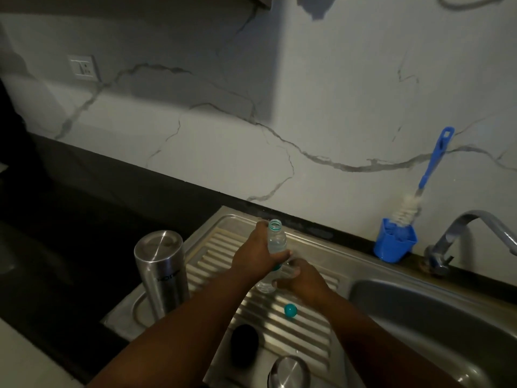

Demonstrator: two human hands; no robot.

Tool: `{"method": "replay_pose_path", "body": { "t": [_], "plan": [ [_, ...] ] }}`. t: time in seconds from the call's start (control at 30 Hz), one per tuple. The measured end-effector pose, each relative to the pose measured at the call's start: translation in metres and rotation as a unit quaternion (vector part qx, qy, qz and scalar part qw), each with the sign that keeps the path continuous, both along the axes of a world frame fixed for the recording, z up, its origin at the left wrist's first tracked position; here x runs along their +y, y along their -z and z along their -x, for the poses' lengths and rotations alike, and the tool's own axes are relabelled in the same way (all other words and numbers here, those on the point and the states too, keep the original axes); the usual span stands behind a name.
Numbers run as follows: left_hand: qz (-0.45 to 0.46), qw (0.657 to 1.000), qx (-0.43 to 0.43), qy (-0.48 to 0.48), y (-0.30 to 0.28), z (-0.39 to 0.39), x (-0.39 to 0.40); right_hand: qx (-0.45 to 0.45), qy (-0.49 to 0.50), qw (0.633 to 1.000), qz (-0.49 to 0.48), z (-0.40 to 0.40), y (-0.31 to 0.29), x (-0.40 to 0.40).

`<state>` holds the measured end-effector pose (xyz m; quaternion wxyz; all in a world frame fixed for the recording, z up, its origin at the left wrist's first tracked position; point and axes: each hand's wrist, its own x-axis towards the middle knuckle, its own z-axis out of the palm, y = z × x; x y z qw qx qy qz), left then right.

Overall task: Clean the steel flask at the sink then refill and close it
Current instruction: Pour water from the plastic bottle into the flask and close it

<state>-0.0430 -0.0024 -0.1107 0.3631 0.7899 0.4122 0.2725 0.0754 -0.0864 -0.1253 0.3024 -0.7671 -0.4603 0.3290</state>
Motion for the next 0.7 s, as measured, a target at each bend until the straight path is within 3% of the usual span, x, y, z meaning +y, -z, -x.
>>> {"method": "replay_pose_path", "body": {
  "t": [0.23,0.4,0.47,0.57,0.67,0.7],
  "plan": [
    [0.057,0.993,0.089,0.043,-0.024,0.007,0.003,0.028,0.021,0.993,-0.111,0.016,-0.014,0.025],
    [0.025,0.97,0.236,0.054,-0.049,0.011,-0.008,0.008,0.031,0.99,-0.137,0.021,-0.012,0.028],
    [-0.004,0.94,0.326,0.098,-0.068,0.02,-0.015,0.02,0.034,0.99,-0.138,0.019,-0.013,0.029],
    [-0.045,0.845,0.514,0.137,-0.092,0.048,-0.026,0.062,0.03,0.986,-0.154,0.015,-0.009,0.03],
    [-0.16,0.654,0.722,0.16,-0.084,0.078,-0.038,0.107,0.032,0.979,-0.169,0.012,-0.007,0.023],
    [-0.179,0.622,0.747,0.151,-0.076,0.086,-0.041,0.113,0.027,0.978,-0.174,0.012,-0.007,0.022]
  ]
}}
